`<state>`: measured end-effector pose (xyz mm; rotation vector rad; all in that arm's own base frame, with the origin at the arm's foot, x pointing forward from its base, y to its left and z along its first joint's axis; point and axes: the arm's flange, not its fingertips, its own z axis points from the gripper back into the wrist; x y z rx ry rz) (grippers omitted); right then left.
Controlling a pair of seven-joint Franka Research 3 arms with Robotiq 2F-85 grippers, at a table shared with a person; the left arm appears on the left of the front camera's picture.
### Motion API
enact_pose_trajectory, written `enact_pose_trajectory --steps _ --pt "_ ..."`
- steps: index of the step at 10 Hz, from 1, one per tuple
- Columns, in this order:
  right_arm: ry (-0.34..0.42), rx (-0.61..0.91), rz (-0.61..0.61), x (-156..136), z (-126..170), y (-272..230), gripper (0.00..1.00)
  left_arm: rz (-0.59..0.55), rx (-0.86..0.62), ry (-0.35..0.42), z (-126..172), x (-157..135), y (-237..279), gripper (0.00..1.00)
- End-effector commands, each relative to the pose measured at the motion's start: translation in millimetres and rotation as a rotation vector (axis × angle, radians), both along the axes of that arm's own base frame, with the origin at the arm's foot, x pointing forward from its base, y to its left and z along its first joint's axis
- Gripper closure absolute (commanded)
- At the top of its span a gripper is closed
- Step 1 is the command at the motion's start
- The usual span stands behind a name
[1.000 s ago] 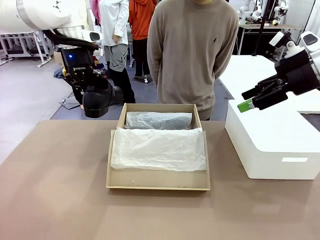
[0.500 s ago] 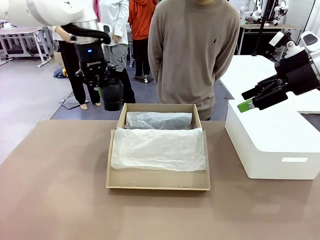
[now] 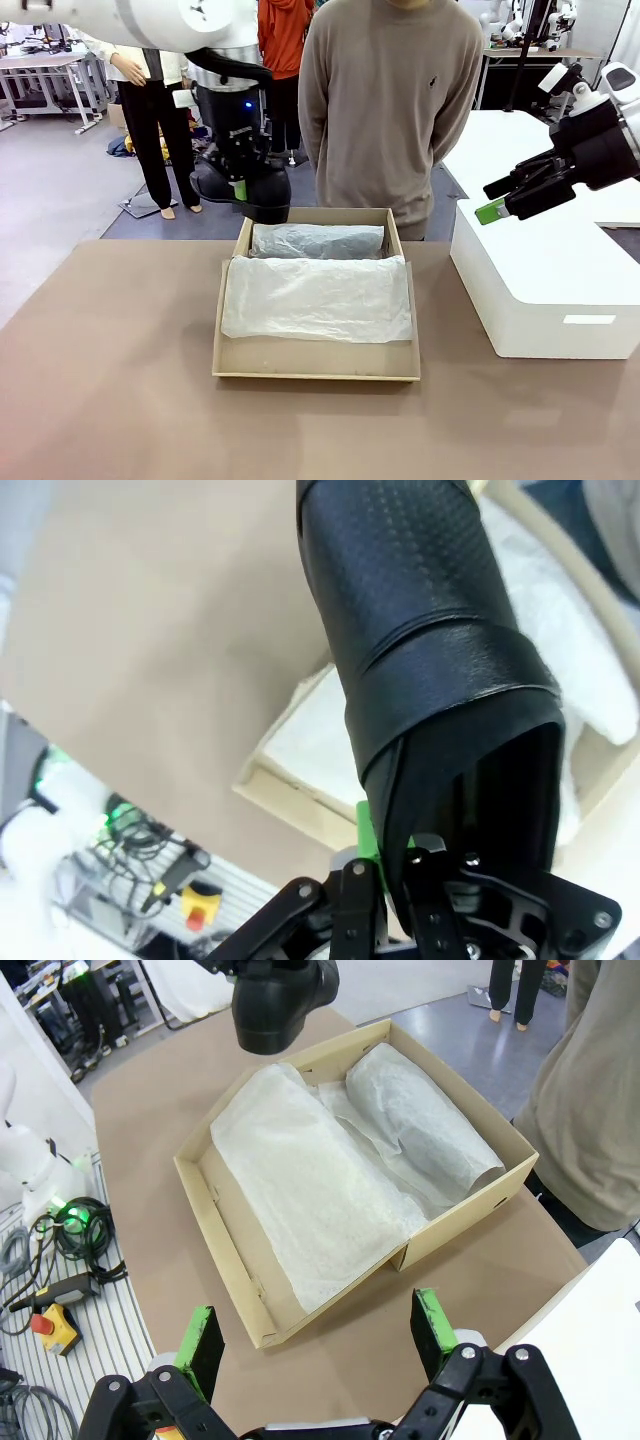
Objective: Pack the shoes into the box.
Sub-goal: Place the other shoe of the Shoes into the Shoes Box.
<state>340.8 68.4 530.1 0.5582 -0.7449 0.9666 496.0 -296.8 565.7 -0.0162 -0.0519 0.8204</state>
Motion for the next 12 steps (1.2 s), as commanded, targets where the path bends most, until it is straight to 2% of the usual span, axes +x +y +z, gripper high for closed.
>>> enact_pose_trajectory --steps 1,2,3,8,9,10,12 --pt "-0.026 0.029 0.019 2.9 -2.2 1.1 0.0 0.022 0.062 -0.034 9.4 5.8 -23.7 1.0" --pt "-0.026 0.029 0.019 2.9 -2.2 1.1 0.0 -0.039 0.043 -0.064 9.3 4.1 -23.7 1.0" --pt "-0.026 0.029 0.019 2.9 -2.2 1.1 0.0 0.008 0.017 -0.013 -2.2 -0.2 -15.4 1.0" --pt "-0.026 0.029 0.019 2.9 -2.2 1.1 0.0 -0.001 0.026 -0.02 -5.1 4.6 -21.3 1.0" --pt "-0.026 0.029 0.019 2.9 -2.2 1.1 0.0 0.105 0.053 -0.05 -5.9 2.4 -37.4 1.0" --pt "-0.026 0.029 0.019 2.9 -2.2 1.1 0.0 0.143 0.04 -0.048 -7.0 -1.7 -55.4 1.0" --pt "-0.026 0.029 0.019 2.9 -2.2 1.1 0.0 0.337 0.044 -0.017 -9.9 -5.0 -83.9 1.0"
